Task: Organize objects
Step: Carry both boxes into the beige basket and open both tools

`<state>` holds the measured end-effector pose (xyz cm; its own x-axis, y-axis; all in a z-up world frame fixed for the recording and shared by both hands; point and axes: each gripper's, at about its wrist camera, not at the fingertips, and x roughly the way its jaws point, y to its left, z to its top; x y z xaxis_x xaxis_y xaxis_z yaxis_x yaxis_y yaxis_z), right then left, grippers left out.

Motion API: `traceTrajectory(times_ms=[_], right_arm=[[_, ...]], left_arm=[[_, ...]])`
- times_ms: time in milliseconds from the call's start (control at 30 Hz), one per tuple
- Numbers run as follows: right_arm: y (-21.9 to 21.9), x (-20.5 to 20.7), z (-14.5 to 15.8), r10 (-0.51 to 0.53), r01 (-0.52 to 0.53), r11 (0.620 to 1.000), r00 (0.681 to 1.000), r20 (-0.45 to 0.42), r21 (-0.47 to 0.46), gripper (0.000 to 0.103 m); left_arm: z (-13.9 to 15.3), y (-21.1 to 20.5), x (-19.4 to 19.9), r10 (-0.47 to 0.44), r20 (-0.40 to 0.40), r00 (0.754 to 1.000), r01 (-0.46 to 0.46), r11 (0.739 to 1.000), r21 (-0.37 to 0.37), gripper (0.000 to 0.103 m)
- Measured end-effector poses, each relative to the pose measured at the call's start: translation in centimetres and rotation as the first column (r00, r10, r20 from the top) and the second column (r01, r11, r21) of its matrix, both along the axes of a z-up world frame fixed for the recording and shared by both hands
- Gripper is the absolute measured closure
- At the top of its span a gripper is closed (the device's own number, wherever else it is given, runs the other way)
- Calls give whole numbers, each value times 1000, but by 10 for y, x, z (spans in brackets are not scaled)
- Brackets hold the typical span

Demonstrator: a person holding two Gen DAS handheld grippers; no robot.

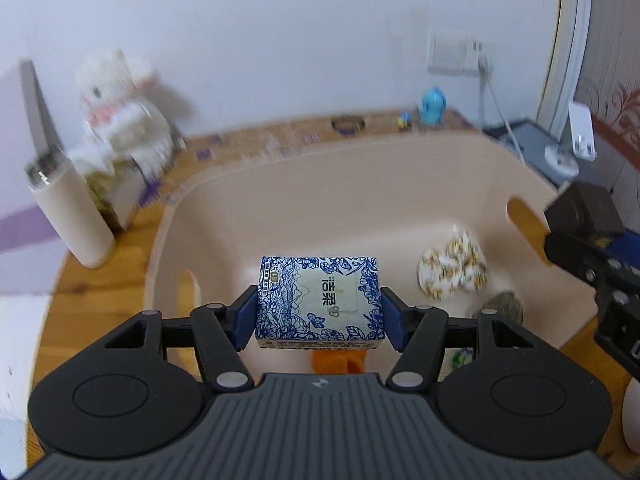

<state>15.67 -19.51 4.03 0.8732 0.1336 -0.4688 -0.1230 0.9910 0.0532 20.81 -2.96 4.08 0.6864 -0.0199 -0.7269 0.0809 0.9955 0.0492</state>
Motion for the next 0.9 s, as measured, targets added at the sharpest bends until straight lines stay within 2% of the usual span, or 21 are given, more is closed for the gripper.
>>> traceTrajectory(times_ms=[100, 233, 467, 533, 567, 600, 633, 667, 900], right_arm=[[1, 14, -9, 1, -2, 1000, 999, -40, -19, 62], [2, 25, -19, 7, -10, 999, 996, -84, -38, 62], [8, 26, -24, 30, -37, 997, 994, -107, -61, 62], [6, 23, -21, 22, -28, 998, 995, -96, -59, 54], [5, 20, -18, 20, -25, 998, 996, -86, -57, 53], [4, 17, -16, 18, -22, 998, 997, -79, -55, 47], [3, 14, -13, 17, -20, 998, 997, -72, -51, 39], [2, 11, -9, 19, -22, 999, 998, -62, -46, 36], [-1, -17, 10, 26, -27, 998, 1000, -11, -49, 27]], left_arm=[[-12, 0, 11, -10, -73, 997, 8, 1000, -26, 39], [-20, -5, 15, -23, -86, 996, 26, 999, 29, 39], [-18, -5, 17, -22, -96, 995, 24, 999, 21, 38], [-14, -2, 14, -5, -70, 998, 5, 1000, -7, 37], [-11, -1, 11, 4, -54, 999, -4, 1000, -8, 36], [-8, 0, 8, 7, -33, 999, -7, 1000, -1, 34], [-5, -1, 4, 9, -12, 1000, -8, 1000, 8, 27], [-1, -1, 0, 10, 9, 1000, -10, 1000, 15, 26], [22, 3, -29, 7, 79, 997, -8, 1000, 15, 21]])
